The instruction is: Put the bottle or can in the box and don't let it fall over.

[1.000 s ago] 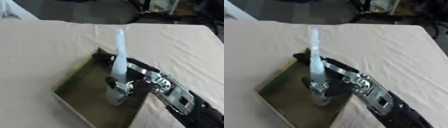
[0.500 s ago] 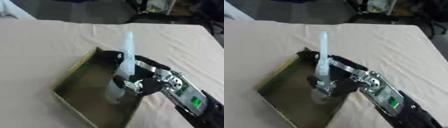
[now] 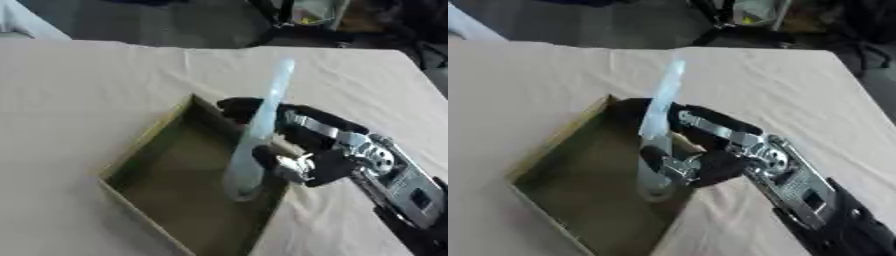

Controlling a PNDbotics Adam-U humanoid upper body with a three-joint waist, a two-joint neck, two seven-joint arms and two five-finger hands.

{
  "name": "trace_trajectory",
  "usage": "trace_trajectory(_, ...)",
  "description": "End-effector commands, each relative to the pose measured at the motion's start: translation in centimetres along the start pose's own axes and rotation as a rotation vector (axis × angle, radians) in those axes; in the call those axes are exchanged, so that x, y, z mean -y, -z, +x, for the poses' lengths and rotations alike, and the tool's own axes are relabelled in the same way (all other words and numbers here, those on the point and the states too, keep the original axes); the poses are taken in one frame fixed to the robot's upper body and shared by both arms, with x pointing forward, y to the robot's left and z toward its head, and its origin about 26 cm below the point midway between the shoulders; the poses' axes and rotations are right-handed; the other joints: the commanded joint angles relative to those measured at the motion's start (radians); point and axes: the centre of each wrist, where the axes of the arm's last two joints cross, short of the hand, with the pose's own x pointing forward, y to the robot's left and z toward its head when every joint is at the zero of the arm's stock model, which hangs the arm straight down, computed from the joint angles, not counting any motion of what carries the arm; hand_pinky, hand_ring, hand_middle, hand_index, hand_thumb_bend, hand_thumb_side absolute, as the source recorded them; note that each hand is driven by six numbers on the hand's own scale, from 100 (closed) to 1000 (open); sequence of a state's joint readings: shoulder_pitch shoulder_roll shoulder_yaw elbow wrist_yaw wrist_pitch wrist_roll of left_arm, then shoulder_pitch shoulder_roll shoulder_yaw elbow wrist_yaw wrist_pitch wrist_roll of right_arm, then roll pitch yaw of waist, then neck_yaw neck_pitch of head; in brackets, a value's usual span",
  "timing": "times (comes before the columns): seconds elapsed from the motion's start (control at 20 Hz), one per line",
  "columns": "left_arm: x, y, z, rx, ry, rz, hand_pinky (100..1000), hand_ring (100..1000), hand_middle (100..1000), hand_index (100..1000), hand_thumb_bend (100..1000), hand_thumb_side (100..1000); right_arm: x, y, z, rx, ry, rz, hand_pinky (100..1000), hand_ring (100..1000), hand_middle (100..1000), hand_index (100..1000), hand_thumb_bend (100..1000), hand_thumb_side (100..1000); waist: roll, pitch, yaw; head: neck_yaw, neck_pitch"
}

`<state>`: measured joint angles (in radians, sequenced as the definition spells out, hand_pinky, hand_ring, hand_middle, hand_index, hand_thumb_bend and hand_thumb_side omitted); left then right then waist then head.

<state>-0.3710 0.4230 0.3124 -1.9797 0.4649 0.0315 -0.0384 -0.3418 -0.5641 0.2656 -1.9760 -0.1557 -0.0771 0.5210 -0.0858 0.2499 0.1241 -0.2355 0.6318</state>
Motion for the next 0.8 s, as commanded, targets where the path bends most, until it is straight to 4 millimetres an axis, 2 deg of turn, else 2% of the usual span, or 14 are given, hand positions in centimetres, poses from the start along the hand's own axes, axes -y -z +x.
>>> trace_trajectory(0.05, -0.2, 0.5, 1.2, 0.032, 0.036, -0.025, 940, 887, 832, 689, 152, 706, 0.4, -0.2, 0.7, -0.023, 0.003, 0.068, 1000, 1000, 1000, 1000, 100, 914, 0.008, -0.021, 0.002, -0.006, 0.000)
trace_trajectory(0.1, -0.2, 0.5, 1.2, 0.033, 0.035, -0.025, 940, 887, 832, 689, 152, 707, 0.3, -0.2, 0.6, -0.042, 0.015, 0.085, 1000, 1000, 1000, 1000, 100, 1000, 0.008, -0.021, 0.003, -0.008, -0.001)
trace_trajectory(0.8, -0.1, 0.6, 1.2, 0.037, 0.032, -0.031, 939, 890, 833, 689, 152, 707, -1.0, -0.6, -2.6, -0.253, -0.021, 0.209, 1000, 1000, 1000, 1000, 100, 1000, 0.006, -0.020, 0.006, -0.011, -0.007)
